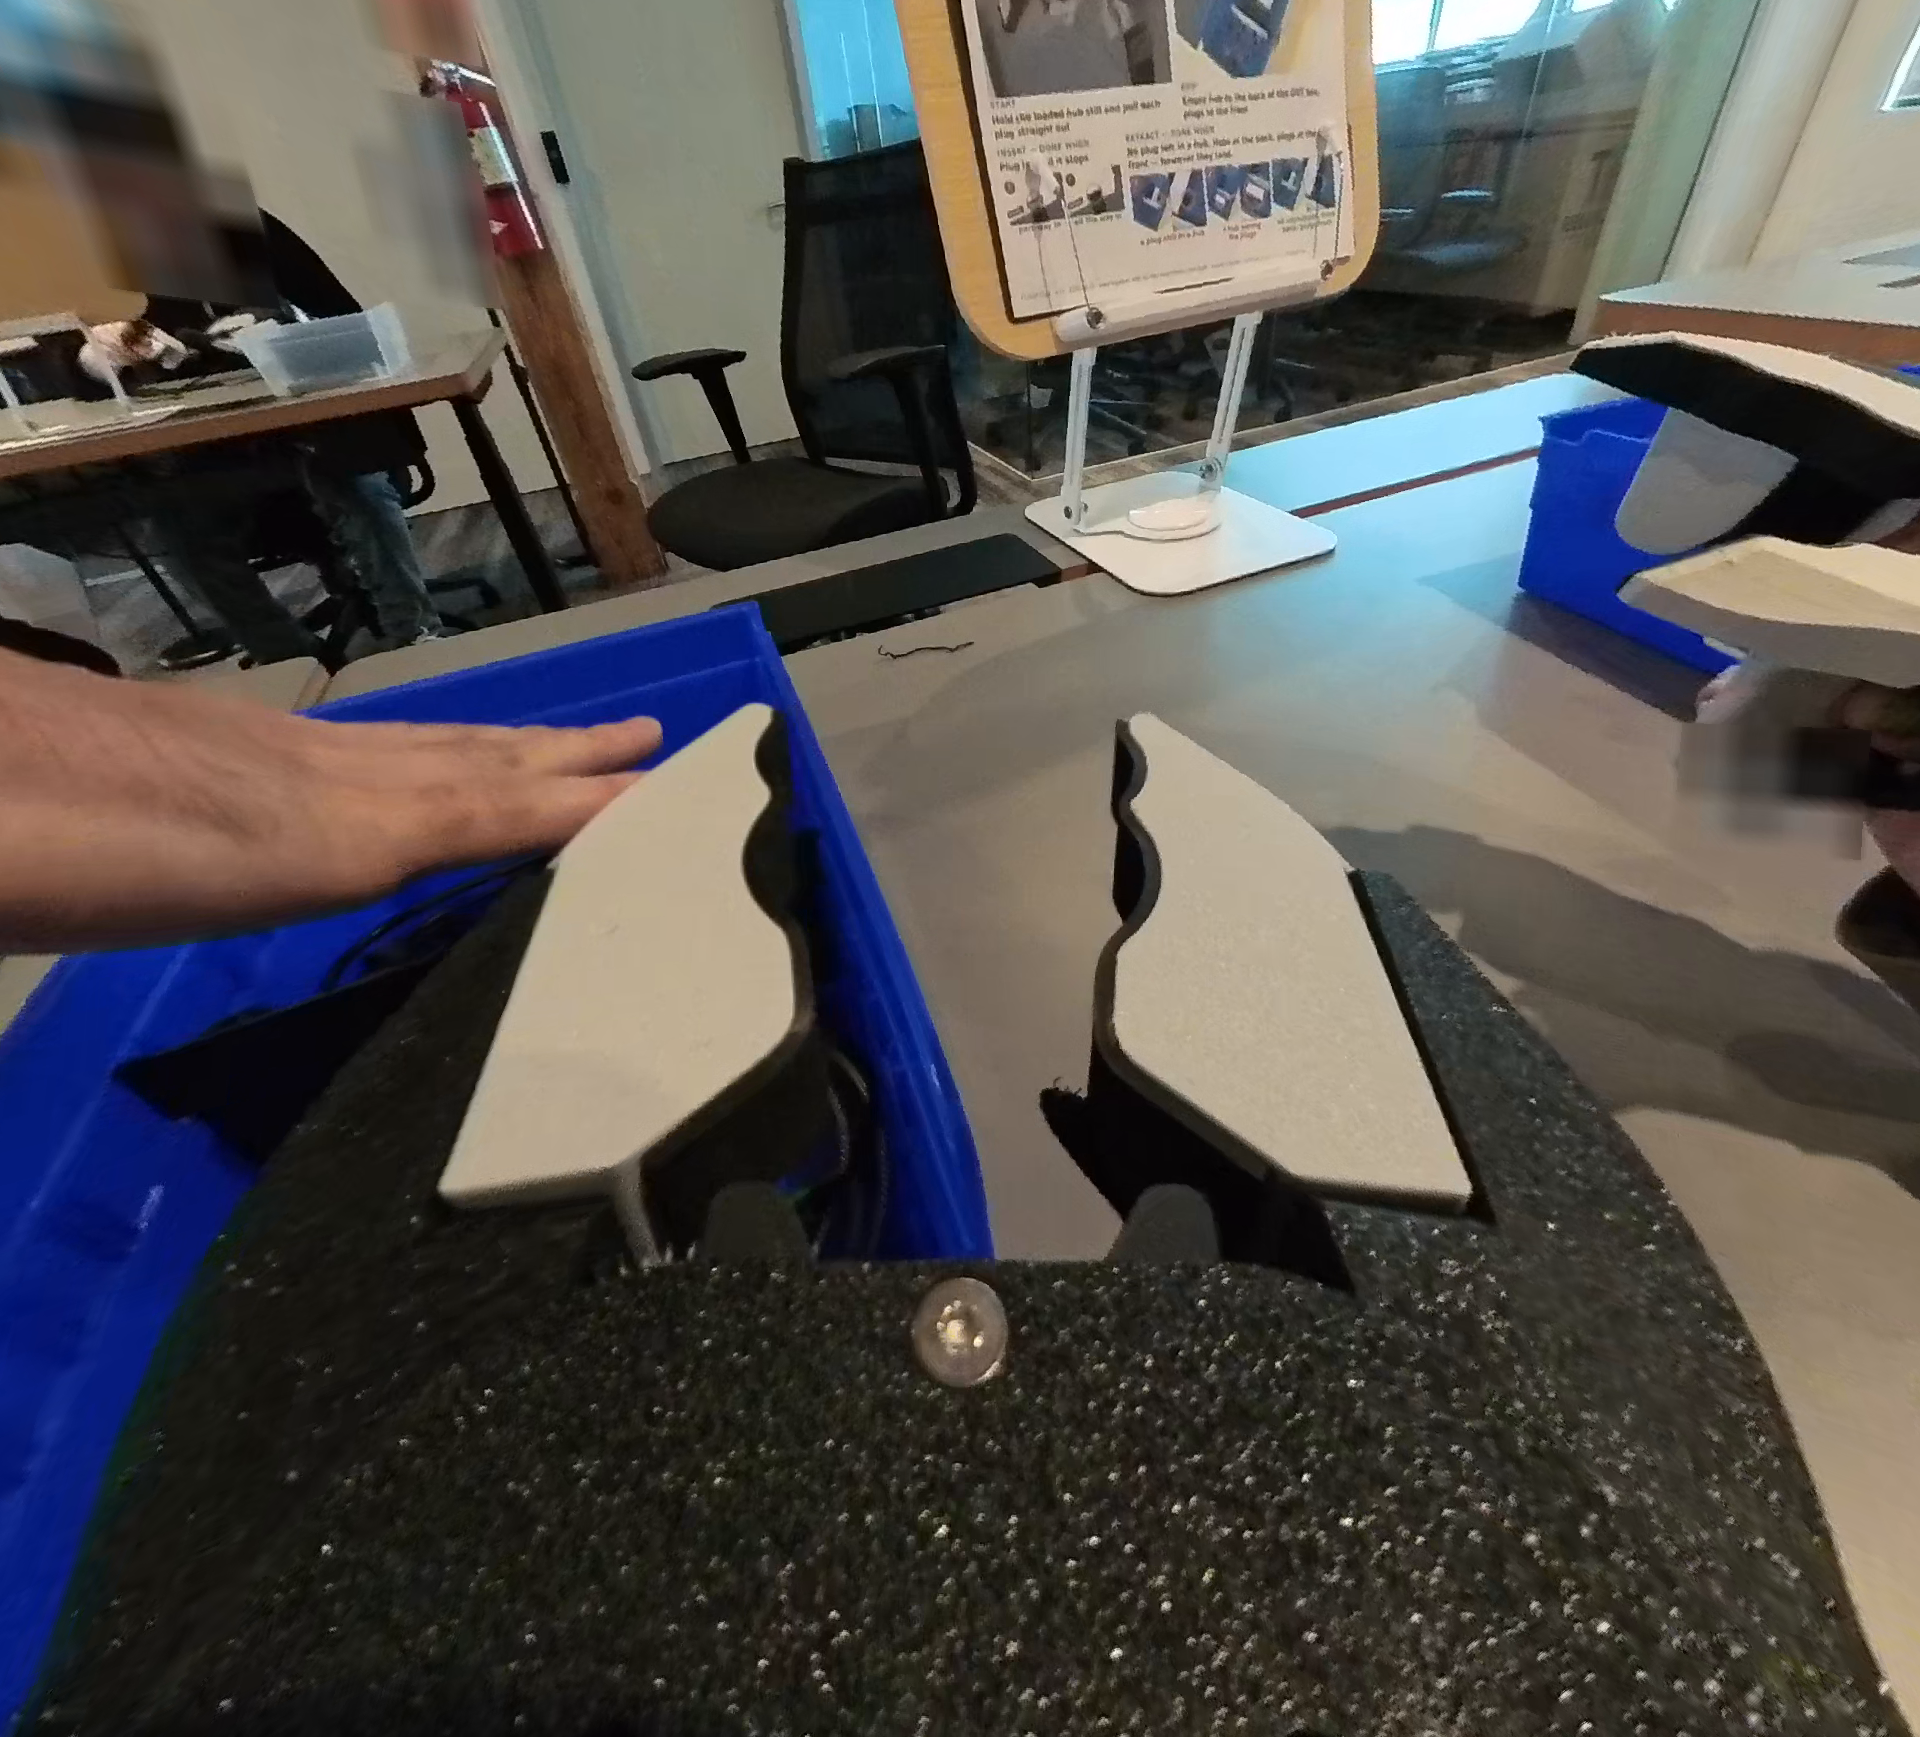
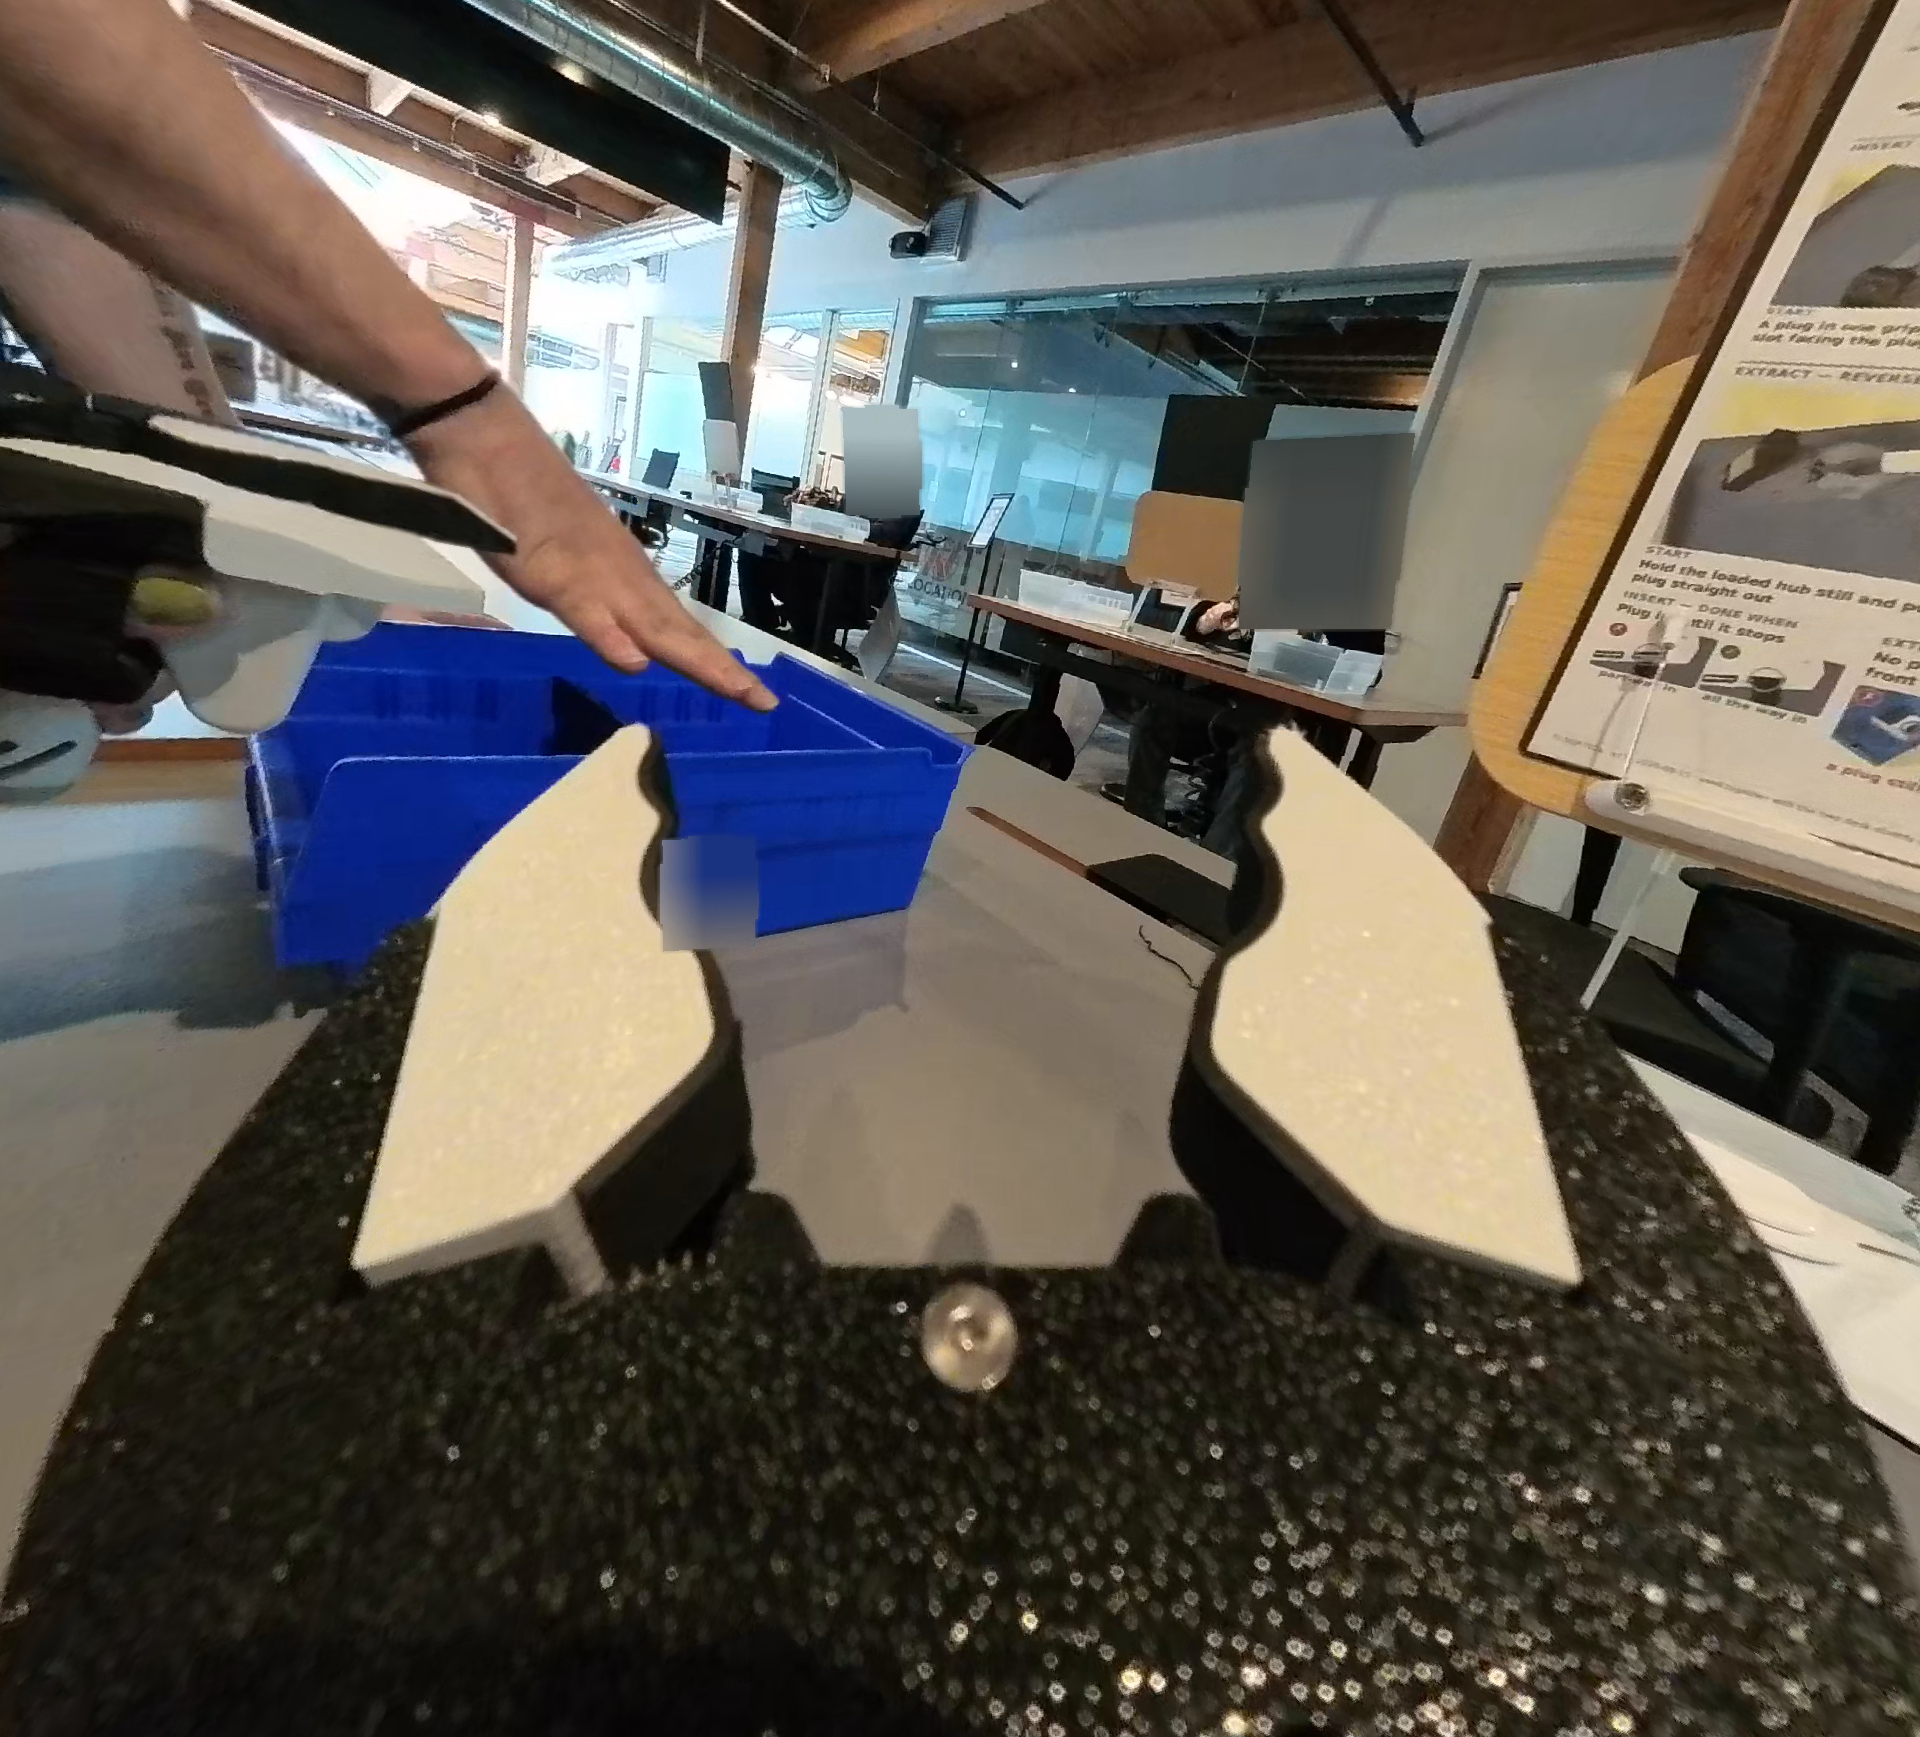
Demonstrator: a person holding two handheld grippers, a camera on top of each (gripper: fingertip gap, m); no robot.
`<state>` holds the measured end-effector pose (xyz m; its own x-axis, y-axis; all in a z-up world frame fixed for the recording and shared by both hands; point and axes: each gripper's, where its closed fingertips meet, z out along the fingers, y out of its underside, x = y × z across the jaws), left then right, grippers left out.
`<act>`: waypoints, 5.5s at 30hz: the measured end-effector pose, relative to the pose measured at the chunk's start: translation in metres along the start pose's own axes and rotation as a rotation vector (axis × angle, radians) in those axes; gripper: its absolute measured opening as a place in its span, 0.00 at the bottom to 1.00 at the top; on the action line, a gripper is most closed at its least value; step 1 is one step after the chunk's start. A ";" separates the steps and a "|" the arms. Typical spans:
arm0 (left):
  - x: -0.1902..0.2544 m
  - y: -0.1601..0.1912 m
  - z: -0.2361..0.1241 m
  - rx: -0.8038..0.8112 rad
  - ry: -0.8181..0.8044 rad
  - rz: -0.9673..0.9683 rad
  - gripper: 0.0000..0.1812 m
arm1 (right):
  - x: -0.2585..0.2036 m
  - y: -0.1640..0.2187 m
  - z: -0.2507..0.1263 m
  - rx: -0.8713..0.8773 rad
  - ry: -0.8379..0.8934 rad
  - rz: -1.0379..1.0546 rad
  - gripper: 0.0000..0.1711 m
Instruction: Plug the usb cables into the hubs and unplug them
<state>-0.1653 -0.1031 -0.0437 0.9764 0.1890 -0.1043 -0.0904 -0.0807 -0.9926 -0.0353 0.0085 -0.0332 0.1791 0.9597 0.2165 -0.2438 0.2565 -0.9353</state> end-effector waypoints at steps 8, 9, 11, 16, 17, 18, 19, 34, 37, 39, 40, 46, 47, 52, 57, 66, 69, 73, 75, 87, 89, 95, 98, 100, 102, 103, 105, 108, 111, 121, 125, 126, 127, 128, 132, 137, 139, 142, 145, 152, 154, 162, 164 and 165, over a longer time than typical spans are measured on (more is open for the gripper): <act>0.009 -0.003 0.005 0.027 0.033 -0.025 0.46 | 0.006 0.007 -0.002 -0.047 -0.007 0.088 0.63; 0.011 -0.004 0.005 0.029 0.037 -0.020 0.48 | 0.006 0.007 -0.002 -0.042 -0.019 0.104 0.64; 0.013 -0.005 0.006 0.033 0.030 -0.002 0.52 | 0.006 0.005 -0.003 -0.030 -0.025 0.111 0.66; 0.010 -0.007 0.007 0.048 0.002 -0.001 0.60 | 0.002 0.000 -0.003 0.000 -0.036 0.083 0.66; 0.008 -0.008 0.006 0.052 -0.007 -0.012 0.62 | 0.002 0.002 -0.002 -0.007 -0.038 0.080 0.66; 0.006 -0.008 0.006 0.056 -0.012 -0.022 0.63 | 0.001 0.004 -0.002 -0.014 -0.039 0.078 0.66; 0.004 -0.008 0.005 0.058 -0.017 -0.034 0.64 | 0.000 0.006 -0.001 -0.019 -0.042 0.077 0.66; -0.052 -0.036 -0.030 0.224 -0.259 -0.049 0.71 | 0.020 -0.019 -0.014 0.117 0.069 0.047 0.66; -0.053 -0.036 -0.031 0.225 -0.257 -0.050 0.70 | 0.017 -0.015 -0.012 0.102 0.054 0.054 0.66; -0.053 -0.035 -0.030 0.222 -0.256 -0.051 0.70 | 0.015 -0.014 -0.011 0.094 0.047 0.048 0.66; -0.052 -0.035 -0.030 0.221 -0.253 -0.051 0.70 | 0.014 -0.014 -0.011 0.091 0.045 0.046 0.66; -0.049 -0.033 -0.027 0.212 -0.238 -0.051 0.70 | 0.014 -0.013 -0.010 0.089 0.038 0.056 0.65; -0.048 -0.033 -0.027 0.212 -0.238 -0.050 0.70 | 0.014 -0.013 -0.010 0.089 0.037 0.057 0.65; -0.047 -0.032 -0.026 0.210 -0.232 -0.047 0.69 | 0.012 -0.013 -0.010 0.085 0.029 0.061 0.65; -0.047 -0.032 -0.026 0.207 -0.228 -0.049 0.69 | 0.011 -0.011 -0.009 0.078 0.022 0.064 0.65; -0.084 -0.020 -0.045 0.102 -0.255 -0.067 0.54 | 0.006 -0.001 -0.005 0.016 0.005 0.053 0.63; -0.072 -0.009 -0.041 -0.019 -0.151 -0.068 0.50 | -0.010 0.009 0.000 -0.070 -0.068 0.073 0.50; -0.042 -0.007 -0.048 -0.143 0.035 -0.143 0.48 | -0.038 0.005 0.014 -0.127 -0.205 0.192 0.32; -0.043 -0.004 -0.057 -0.202 0.013 -0.127 0.44 | -0.050 0.001 0.029 -0.178 -0.283 0.244 0.31; -0.036 -0.020 -0.079 -0.245 -0.095 0.019 0.39 | -0.073 -0.002 0.045 -0.237 -0.325 0.205 0.30; -0.018 -0.023 -0.075 -0.230 0.007 0.023 0.39 | -0.078 -0.008 0.042 -0.228 -0.349 0.181 0.30; -0.022 -0.088 -0.085 0.157 -0.233 0.162 0.57 | -0.052 -0.041 0.028 -0.050 -0.158 -0.116 0.40; -0.021 -0.105 -0.104 0.180 -0.390 0.352 0.51 | -0.052 -0.048 0.023 -0.016 -0.097 -0.260 0.39; -0.022 -0.116 -0.119 0.217 -0.463 0.405 0.47 | -0.051 -0.052 0.021 -0.006 -0.065 -0.313 0.36; -0.023 -0.124 -0.130 0.256 -0.489 0.412 0.43 | -0.054 -0.055 0.019 0.007 -0.072 -0.315 0.33; -0.024 -0.126 -0.135 0.272 -0.493 0.402 0.43 | -0.054 -0.055 0.018 0.010 -0.072 -0.302 0.33; -0.025 -0.130 -0.141 0.298 -0.484 0.373 0.43 | -0.055 -0.054 0.018 0.011 -0.086 -0.272 0.33; -0.027 -0.134 -0.148 0.337 -0.483 0.352 0.45 | -0.058 -0.051 0.020 0.003 -0.103 -0.246 0.32; -0.026 -0.141 -0.155 0.395 -0.499 0.390 0.44 | -0.075 -0.044 0.021 -0.036 -0.186 -0.209 0.27; -0.041 -0.172 -0.300 0.513 -0.961 0.304 0.40 | -0.134 -0.048 0.002 -0.056 -0.525 0.177 0.24; -0.023 -0.166 -0.315 0.539 -0.948 0.232 0.39 | -0.132 -0.068 -0.009 -0.003 -0.592 0.400 0.22; -0.019 -0.165 -0.317 0.528 -0.966 0.238 0.39 | -0.129 -0.072 -0.011 0.009 -0.592 0.423 0.21; -0.015 -0.164 -0.317 0.519 -0.974 0.246 0.39 | -0.125 -0.074 -0.012 0.020 -0.584 0.438 0.21; -0.010 -0.164 -0.316 0.514 -0.973 0.254 0.38 | -0.122 -0.076 -0.013 0.029 -0.575 0.450 0.21; 0.003 -0.169 -0.310 0.498 -0.942 0.281 0.33 | -0.122 -0.080 -0.015 0.043 -0.572 0.470 0.20; 0.006 -0.170 -0.270 0.508 -0.758 0.201 0.31 | -0.122 -0.080 -0.014 0.045 -0.535 0.389 0.21; 0.016 -0.167 -0.226 0.502 -0.567 0.136 0.34 | -0.116 -0.080 -0.013 0.042 -0.493 0.339 0.22; 0.032 -0.156 -0.161 0.438 -0.338 0.100 0.38 | -0.092 -0.081 -0.016 0.016 -0.408 0.232 0.24; 0.030 -0.147 -0.117 0.369 -0.252 0.146 0.39 | -0.035 -0.081 -0.029 0.018 -0.167 0.006 0.24; -0.025 -0.124 -0.079 0.222 -0.272 0.241 0.42 | 0.103 -0.068 -0.082 -0.115 0.360 -0.241 0.20; -0.036 -0.111 -0.074 0.219 -0.248 0.194 0.41 | 0.125 -0.060 -0.095 -0.190 0.417 -0.180 0.21; -0.050 -0.095 -0.045 0.158 -0.085 0.096 0.43 | 0.152 -0.033 -0.119 -0.443 0.528 -0.154 0.24; -0.054 -0.099 -0.044 0.186 -0.095 0.089 0.45 | 0.147 -0.036 -0.114 -0.423 0.521 -0.205 0.23; -0.055 -0.103 -0.046 0.226 -0.094 0.080 0.45 | 0.142 -0.041 -0.109 -0.384 0.501 -0.239 0.22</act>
<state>-0.2009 -0.1500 0.0668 0.9428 0.2820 -0.1775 -0.2182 0.1199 -0.9685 0.1041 0.1213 0.0052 0.6291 0.6885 0.3609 0.1973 0.3076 -0.9308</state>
